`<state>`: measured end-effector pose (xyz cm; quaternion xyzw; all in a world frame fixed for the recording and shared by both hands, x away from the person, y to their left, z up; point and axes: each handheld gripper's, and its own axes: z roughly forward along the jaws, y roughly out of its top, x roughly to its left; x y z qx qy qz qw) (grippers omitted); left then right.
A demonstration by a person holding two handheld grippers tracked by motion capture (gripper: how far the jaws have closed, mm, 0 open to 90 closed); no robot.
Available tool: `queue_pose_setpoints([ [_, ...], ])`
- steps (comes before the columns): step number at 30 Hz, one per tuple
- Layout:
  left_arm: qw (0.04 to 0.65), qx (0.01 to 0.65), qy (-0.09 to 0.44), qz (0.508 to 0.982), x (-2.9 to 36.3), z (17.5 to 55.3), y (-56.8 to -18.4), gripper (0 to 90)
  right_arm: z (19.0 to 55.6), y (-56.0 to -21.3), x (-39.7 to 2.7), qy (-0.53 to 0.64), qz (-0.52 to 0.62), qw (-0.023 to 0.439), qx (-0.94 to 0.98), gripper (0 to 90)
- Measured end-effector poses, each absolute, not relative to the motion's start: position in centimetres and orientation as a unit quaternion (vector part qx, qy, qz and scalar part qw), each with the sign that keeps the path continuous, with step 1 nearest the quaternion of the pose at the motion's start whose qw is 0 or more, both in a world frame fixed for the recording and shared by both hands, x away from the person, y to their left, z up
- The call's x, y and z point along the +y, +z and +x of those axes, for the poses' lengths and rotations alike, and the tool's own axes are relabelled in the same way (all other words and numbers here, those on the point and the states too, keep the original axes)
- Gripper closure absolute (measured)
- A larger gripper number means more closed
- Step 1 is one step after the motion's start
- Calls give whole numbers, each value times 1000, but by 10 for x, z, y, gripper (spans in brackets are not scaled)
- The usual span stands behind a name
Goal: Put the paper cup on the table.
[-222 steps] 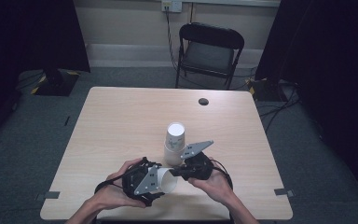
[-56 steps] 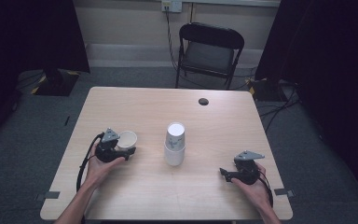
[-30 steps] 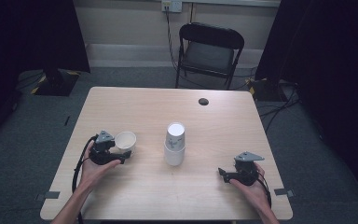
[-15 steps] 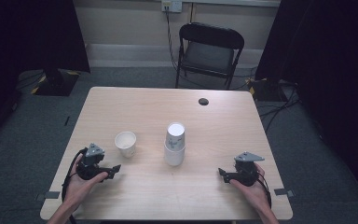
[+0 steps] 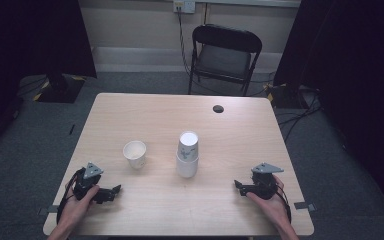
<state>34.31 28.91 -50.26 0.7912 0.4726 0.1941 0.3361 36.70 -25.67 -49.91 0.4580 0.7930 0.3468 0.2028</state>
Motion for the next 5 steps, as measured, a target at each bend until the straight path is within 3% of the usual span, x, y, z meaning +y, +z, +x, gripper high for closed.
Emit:
queue_pose_setpoints([
  [5,335,470,194,793,290,344,-502,0,367,-499,-257,347,458,203,793,151],
])
